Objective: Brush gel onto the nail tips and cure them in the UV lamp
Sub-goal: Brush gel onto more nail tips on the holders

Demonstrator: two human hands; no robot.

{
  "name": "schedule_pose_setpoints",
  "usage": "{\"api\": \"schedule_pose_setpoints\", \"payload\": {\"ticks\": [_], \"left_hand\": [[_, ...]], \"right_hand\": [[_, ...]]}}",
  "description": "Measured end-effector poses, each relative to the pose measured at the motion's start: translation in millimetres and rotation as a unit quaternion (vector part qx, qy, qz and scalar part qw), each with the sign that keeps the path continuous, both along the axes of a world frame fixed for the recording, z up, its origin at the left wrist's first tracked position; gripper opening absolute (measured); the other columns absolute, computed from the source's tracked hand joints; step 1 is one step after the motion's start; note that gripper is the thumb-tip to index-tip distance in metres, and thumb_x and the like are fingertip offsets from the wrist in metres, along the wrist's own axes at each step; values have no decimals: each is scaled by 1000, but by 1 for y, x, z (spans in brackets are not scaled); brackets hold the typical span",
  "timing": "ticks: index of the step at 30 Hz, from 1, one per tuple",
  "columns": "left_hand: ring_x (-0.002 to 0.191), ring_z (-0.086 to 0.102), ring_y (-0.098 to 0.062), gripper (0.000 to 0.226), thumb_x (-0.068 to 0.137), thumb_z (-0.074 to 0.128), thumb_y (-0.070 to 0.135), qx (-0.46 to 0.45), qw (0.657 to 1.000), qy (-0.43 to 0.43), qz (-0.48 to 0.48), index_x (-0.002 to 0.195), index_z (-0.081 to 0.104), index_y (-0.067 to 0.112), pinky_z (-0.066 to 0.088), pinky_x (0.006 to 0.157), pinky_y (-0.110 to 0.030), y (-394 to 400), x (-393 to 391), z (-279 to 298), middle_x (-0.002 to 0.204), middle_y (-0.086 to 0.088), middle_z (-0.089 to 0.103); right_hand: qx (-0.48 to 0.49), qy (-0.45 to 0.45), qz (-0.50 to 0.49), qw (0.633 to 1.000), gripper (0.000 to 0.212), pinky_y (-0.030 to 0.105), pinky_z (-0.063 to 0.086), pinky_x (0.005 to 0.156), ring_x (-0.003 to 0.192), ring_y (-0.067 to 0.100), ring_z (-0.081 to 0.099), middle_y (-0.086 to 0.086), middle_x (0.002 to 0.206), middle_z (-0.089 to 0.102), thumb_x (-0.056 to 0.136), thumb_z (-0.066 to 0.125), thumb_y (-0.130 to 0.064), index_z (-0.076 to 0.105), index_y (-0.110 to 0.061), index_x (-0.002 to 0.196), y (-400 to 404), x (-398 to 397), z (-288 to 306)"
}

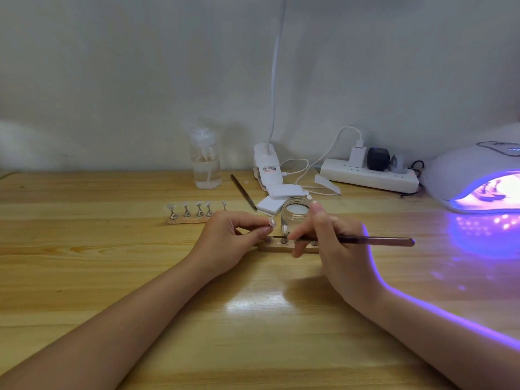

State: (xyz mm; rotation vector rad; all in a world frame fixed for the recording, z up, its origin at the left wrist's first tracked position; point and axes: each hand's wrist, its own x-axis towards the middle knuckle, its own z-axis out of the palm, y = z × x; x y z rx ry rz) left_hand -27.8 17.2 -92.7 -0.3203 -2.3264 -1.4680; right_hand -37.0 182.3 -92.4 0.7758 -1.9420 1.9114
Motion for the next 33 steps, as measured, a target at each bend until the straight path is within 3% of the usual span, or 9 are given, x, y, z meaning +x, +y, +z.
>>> {"api": "schedule_pose_setpoints", "payload": {"ticks": [3, 6, 12, 20, 25, 28, 30, 33], "left_hand": [[72, 62, 8, 30, 78, 69, 4, -14, 1000, 6, 4, 76, 69, 34, 48, 60, -11, 1, 1, 1, 70, 19, 67], [70, 61, 9, 27, 78, 68, 3, -19, 1000, 7, 5, 79, 70, 30, 45, 56, -10, 1, 1, 1, 73, 16, 68], [68, 62, 8, 26, 77, 70, 5, -9, 1000, -14, 22, 74, 69, 30, 46, 61, -8, 1, 0, 1, 65, 21, 66], [70, 62, 7, 16, 78, 69, 3, 30, 997, -65, -1, 75, 71, 19, 44, 65, -5, 0, 0, 4, 82, 6, 71], [88, 55, 16, 17, 76, 72, 11, -29, 996, -88, -2, 72, 71, 27, 35, 78, 2, -2, -2, 5, 93, 22, 63], [95, 56, 7, 17, 76, 72, 12, -24, 994, -111, -2, 72, 71, 28, 38, 88, -13, -3, -5, 5, 97, 20, 63], [95, 59, 0, 19, 75, 73, 11, -7, 991, -130, -2, 70, 71, 30, 41, 91, -20, -3, -5, 6, 97, 19, 64], [89, 61, 3, 18, 70, 77, 15, 1, 988, -155, -7, 68, 71, 32, 44, 84, -15, -3, -6, 6, 92, 18, 67]], "right_hand": [[34, 19, -30, 999, 39, 17, 46, 65, 60, 8, 64, -1, 59, 67, 91, 41, -30, 68, -18, 66, 0, -3, 0], [79, 24, -45, 996, 39, 27, 49, 75, 68, 7, 64, -5, 63, 68, 94, 43, -36, 69, -18, 71, -2, -6, -1], [-14, -19, -21, 1000, 46, 15, 45, 63, 49, 15, 59, 6, 48, 61, 89, 41, -35, 66, -20, 52, 2, -2, -1], [-43, -7, -34, 998, 43, 21, 43, 60, 53, 17, 60, 8, 53, 62, 92, 38, -29, 66, -13, 64, 4, -5, 3], [-36, -15, -46, 998, 44, 17, 40, 52, 53, 24, 58, 9, 54, 63, 94, 38, -28, 67, -12, 65, 5, -6, 5], [-35, -21, -52, 998, 44, 16, 39, 51, 53, 26, 57, 7, 53, 63, 91, 38, -32, 67, -11, 65, 7, -7, 5], [-33, -23, -56, 998, 44, 14, 39, 49, 51, 20, 57, 6, 53, 63, 94, 38, -28, 67, -11, 66, 7, -9, 5], [-33, -17, -66, 997, 40, 11, 38, 47, 47, 4, 52, 5, 54, 64, 96, 40, -23, 68, -13, 68, 8, -11, 6]]}}
